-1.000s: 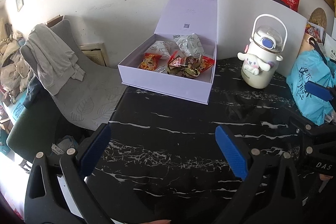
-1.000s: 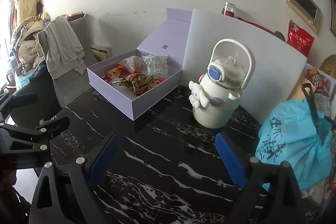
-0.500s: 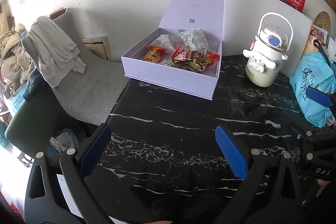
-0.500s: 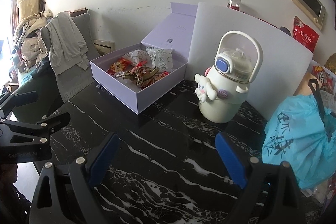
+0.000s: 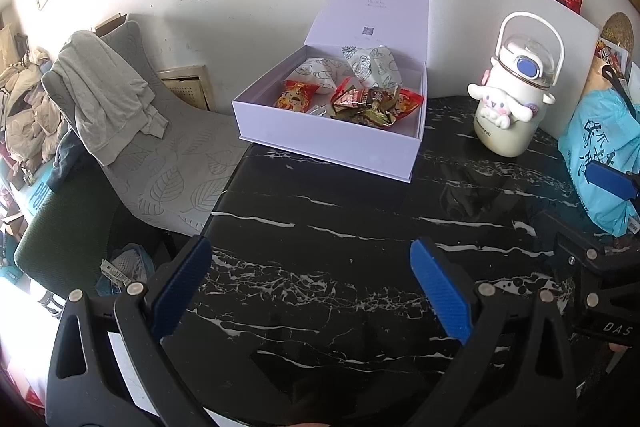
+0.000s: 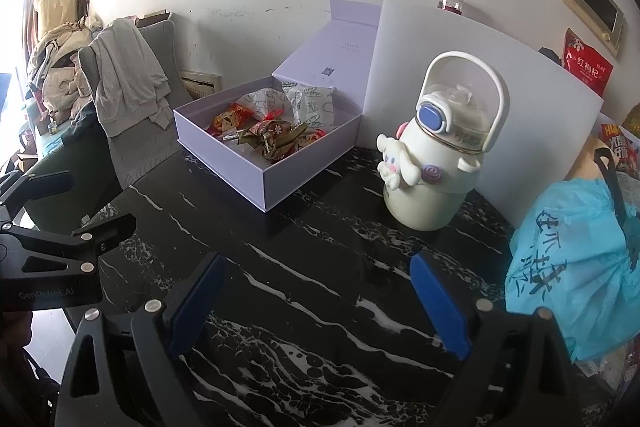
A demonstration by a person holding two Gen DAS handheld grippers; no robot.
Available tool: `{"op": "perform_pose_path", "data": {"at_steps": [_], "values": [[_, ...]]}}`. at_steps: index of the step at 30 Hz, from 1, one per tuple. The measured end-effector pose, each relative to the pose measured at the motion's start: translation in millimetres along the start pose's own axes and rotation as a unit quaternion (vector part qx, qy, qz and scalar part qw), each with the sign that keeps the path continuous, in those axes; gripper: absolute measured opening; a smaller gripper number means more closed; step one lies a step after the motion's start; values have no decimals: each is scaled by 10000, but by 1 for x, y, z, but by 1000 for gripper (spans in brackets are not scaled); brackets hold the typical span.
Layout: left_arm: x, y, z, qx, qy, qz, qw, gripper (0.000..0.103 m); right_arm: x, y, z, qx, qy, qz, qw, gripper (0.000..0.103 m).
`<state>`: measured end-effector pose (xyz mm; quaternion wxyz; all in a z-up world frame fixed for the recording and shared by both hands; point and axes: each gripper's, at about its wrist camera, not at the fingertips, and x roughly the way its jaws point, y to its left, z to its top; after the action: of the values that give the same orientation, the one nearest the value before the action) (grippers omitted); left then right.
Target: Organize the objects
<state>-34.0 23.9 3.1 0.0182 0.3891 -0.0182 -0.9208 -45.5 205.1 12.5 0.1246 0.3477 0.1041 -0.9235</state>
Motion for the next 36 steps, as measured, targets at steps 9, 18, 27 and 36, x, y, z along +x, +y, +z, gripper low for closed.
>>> {"op": "perform_pose_path", "data": {"at_steps": [9,18,27,36], "values": [[-1,1,-2,-35,-6,25,10000,100,1,2,-1,-29,37,9,10000,94],[-1,1,-3,5,-20,4,10000,100,1,4,-1,-68,40,4,10000,94],[1,1,-4,19,35,-61,10000,100,6,6,-3,-122,124,0,9998,94],[3,1,-8,19,68,-141,9999,100,8,7,-3,-135,162,-20,9998,94]]}}
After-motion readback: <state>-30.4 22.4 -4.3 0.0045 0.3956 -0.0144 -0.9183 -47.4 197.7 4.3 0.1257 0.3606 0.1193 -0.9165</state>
